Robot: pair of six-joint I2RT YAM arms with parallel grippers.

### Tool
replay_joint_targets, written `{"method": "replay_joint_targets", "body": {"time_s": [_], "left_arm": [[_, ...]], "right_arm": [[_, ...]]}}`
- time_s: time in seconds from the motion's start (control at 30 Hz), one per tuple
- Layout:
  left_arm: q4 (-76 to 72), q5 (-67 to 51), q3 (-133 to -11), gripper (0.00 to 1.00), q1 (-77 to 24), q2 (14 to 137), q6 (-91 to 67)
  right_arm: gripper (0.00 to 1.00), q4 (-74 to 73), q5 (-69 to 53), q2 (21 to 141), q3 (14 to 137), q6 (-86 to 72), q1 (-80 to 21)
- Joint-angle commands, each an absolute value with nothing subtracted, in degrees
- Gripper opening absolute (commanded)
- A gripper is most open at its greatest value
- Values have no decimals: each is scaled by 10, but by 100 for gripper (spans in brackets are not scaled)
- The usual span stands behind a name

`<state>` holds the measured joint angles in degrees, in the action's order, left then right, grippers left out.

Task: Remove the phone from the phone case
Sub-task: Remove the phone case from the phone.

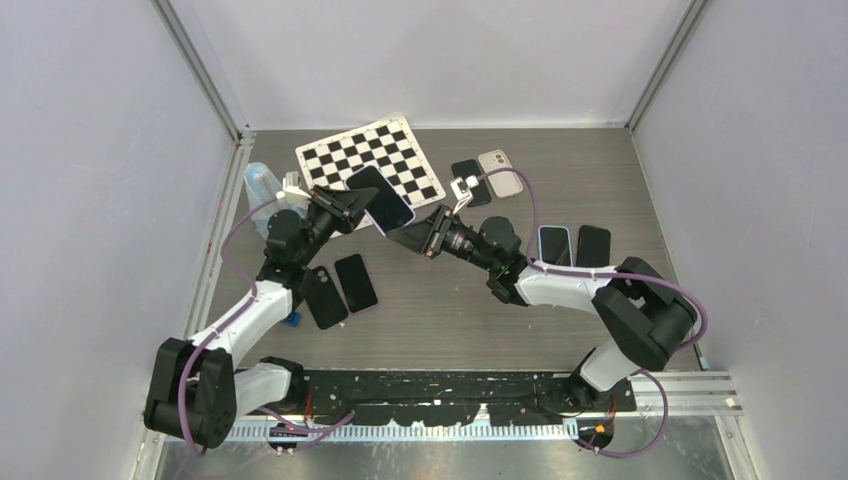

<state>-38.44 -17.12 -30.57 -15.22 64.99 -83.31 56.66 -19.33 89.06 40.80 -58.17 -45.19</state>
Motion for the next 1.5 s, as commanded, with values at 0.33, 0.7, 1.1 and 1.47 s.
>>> {"method": "replay_joint_targets", "body": {"time_s": [0.33, 0.7, 1.1, 1.47], "left_arm": [[-210, -212, -405, 0, -158, 618, -792], [-172, -227, -420, 0, -158, 642, -799], [-138, -208, -427, 0, -154, 634, -753], [-45, -307, -514, 0, -114, 650, -542]], "right_arm": [[8, 376, -82, 857, 451, -333, -513], [6, 314, -21, 837, 457, -253, -529], [17, 288, -15, 786, 440, -265, -531], [54, 90, -224, 703, 489, -275, -445]]}}
